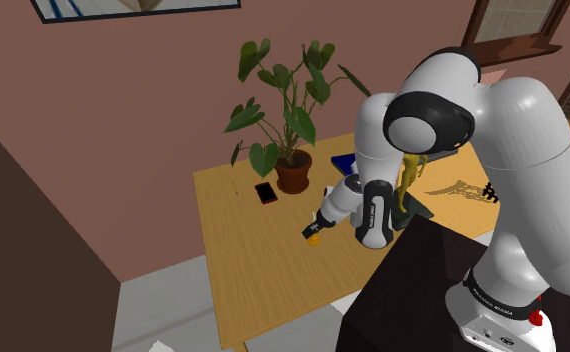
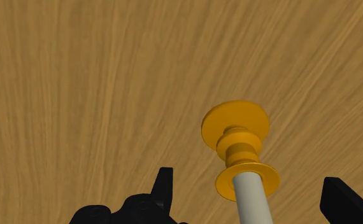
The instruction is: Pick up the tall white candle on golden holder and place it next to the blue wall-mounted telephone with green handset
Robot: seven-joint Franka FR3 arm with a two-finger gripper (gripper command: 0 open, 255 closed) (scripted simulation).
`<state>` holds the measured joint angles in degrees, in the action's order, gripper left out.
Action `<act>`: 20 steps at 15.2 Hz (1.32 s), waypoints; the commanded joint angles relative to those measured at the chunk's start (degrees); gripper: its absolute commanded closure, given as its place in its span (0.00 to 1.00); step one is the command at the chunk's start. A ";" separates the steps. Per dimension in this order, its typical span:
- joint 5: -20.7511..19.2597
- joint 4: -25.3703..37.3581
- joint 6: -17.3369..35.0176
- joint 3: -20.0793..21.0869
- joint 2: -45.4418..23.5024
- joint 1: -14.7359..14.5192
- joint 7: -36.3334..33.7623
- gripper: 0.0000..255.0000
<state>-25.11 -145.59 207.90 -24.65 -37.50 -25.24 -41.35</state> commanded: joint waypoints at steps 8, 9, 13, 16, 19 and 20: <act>0.01 0.11 0.05 0.04 -0.15 0.05 -0.02 1.00; 0.01 0.11 0.05 0.04 -0.15 0.05 -0.02 1.00; 0.01 0.11 0.05 0.04 -0.15 0.05 -0.02 1.00; -0.30 -0.34 -0.56 -0.11 0.94 0.03 0.04 1.00; -1.25 -1.61 -2.56 -0.54 4.28 0.00 0.22 1.00; -1.57 -2.01 -3.25 -0.67 5.40 0.00 0.28 1.00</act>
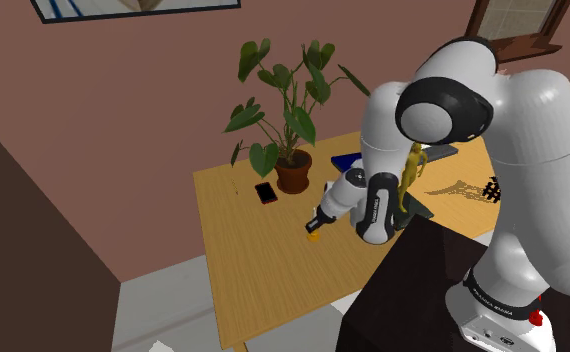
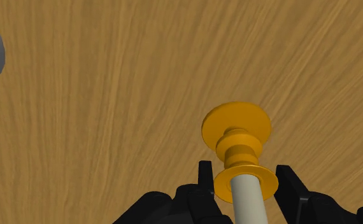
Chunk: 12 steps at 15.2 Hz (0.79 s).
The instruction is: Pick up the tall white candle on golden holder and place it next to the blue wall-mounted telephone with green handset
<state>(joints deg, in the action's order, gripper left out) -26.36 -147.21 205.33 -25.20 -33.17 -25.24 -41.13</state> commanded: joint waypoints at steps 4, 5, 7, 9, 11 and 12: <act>-1.59 -1.86 -3.66 -0.54 5.62 0.11 0.28 1.00; -1.91 -2.20 -4.45 -0.60 6.77 0.16 0.33 1.00; -2.56 -2.83 -6.09 -0.69 9.08 0.32 0.41 1.00; -3.22 -3.40 -7.80 -0.67 11.40 0.57 0.48 1.00; -3.91 -3.91 -9.57 -0.51 13.74 0.94 0.52 1.00; -4.27 -4.14 -10.48 -0.37 14.91 1.19 0.52 1.00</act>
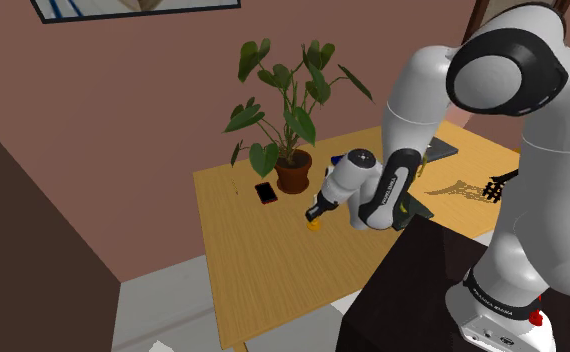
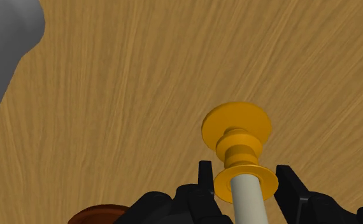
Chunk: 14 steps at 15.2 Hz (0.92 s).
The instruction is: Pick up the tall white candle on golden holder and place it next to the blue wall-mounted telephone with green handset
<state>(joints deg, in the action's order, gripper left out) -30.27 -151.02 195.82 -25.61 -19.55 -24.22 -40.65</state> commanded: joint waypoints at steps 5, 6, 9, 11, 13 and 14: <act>-2.30 -1.24 -5.79 2.11 7.13 2.71 -0.13 1.00; -2.71 -1.38 -6.81 3.01 8.30 3.69 -0.18 1.00; -3.05 -1.79 -9.90 7.90 11.76 8.61 0.35 1.00; -1.06 -2.22 -11.88 13.18 14.00 13.47 2.45 1.00; 3.32 -2.80 -13.68 18.89 16.14 18.29 6.35 1.00; 6.31 -3.10 -14.52 21.00 17.18 19.78 8.86 1.00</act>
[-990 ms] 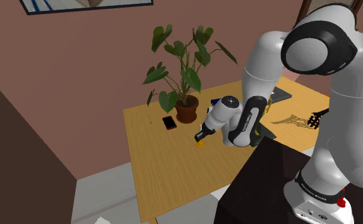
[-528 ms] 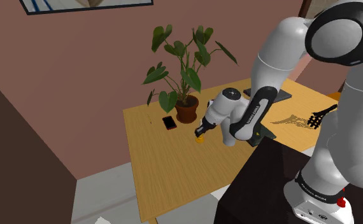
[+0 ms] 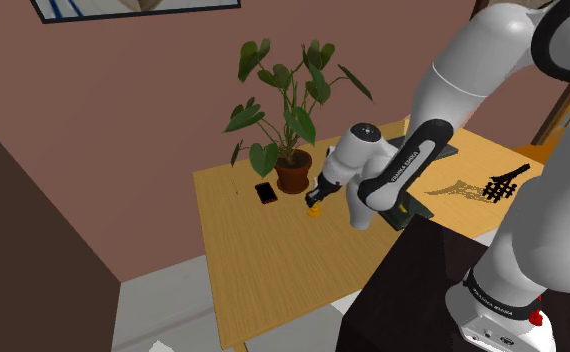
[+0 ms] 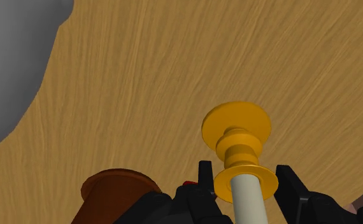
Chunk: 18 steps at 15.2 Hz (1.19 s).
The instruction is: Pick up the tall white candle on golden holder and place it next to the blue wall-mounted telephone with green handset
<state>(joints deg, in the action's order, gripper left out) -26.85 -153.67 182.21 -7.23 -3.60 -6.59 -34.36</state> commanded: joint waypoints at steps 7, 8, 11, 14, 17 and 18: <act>15.76 -1.05 -7.18 4.91 7.89 1.69 13.12 1.00; 16.41 -0.99 -8.13 4.68 8.77 1.30 13.66 1.00; 17.78 -0.67 -11.00 4.21 11.31 0.49 14.84 1.00; 22.21 0.24 -11.65 0.22 11.20 -0.85 21.82 1.00; 29.23 2.10 -12.05 -5.61 9.78 -2.90 32.35 1.00; 31.79 2.90 -12.32 -7.37 9.21 -3.47 35.97 1.00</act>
<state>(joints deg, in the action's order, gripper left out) 2.14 -151.52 170.37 -12.56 5.91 -9.45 -2.65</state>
